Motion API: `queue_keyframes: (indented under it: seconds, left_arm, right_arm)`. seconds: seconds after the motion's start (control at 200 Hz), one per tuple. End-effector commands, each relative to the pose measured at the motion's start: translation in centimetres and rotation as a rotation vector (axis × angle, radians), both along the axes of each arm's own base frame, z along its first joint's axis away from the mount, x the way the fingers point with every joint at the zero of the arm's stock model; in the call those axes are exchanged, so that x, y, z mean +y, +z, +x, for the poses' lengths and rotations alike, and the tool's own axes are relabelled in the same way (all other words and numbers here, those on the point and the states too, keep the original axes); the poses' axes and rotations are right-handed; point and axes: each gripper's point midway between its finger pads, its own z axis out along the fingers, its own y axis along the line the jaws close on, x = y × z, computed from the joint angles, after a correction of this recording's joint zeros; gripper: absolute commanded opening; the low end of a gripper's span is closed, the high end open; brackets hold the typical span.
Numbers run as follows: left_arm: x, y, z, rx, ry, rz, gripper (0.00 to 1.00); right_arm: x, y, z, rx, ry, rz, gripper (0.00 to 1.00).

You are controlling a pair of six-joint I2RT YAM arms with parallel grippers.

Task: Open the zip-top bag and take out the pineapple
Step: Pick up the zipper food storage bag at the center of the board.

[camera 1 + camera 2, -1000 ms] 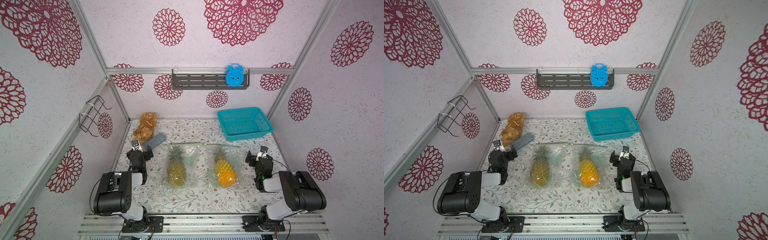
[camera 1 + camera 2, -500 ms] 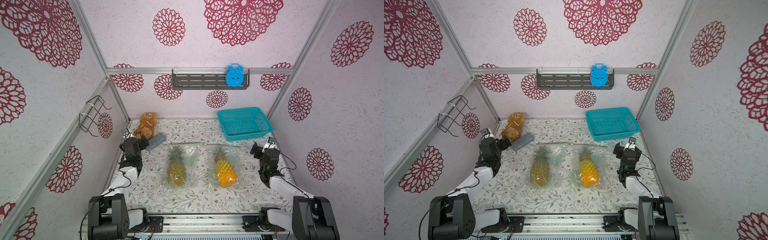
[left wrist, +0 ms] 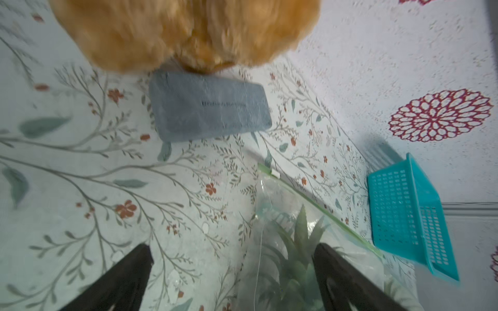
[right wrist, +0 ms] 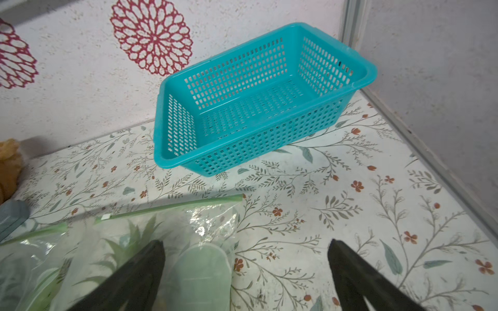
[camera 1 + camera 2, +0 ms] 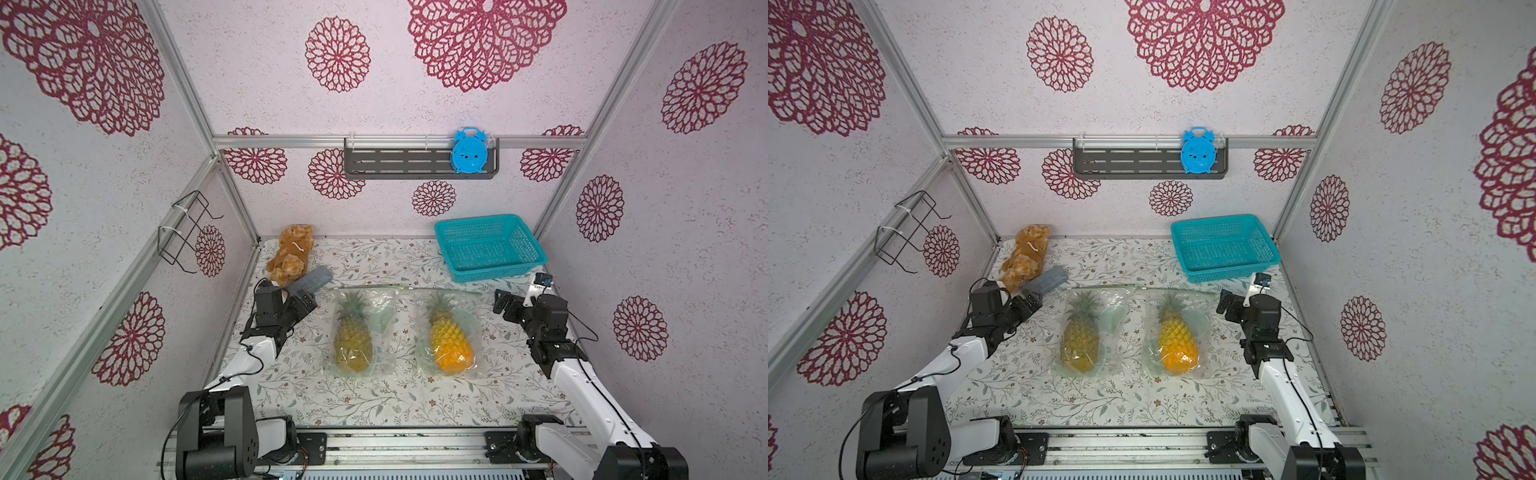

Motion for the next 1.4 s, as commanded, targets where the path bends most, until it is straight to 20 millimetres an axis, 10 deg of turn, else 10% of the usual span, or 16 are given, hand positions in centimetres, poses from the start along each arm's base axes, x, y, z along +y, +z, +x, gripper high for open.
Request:
queue_keyframes:
  seconds: [0.0,0.41,0.856,1.016,1.126,1.396]
  left_arm:
    - [-2.8,0.0,1.3,-0.041,-0.069,-0.157,0.95]
    - [-7.5,-2.0,5.2,-0.026,-0.192,-0.235,0.87]
    - [-9.5,-3.5,7.9,0.005,-0.255,-0.266,0.56]
    - [-10.3,-2.7,7.6,-0.009,-0.284,-0.255,0.35]
    - [-10.4,-2.1,7.5,-0.016,-0.297,-0.240,0.00]
    - [-10.6,2.1,6.8,-0.074,-0.347,-0.153,0.00]
  right_arm:
    - [1.5,1.0,-0.2,0.007,0.062,0.067,0.99]
    - [2.5,0.4,0.0,0.028,0.100,0.106,0.99]
    - [3.5,0.1,-0.1,0.041,0.137,0.113,0.99]
    - [3.9,-0.2,-0.1,0.054,0.149,0.115,0.99]
    - [4.2,-0.4,-0.1,0.060,0.161,0.114,0.99]
    - [5.9,0.3,0.0,0.050,0.217,0.109,0.99]
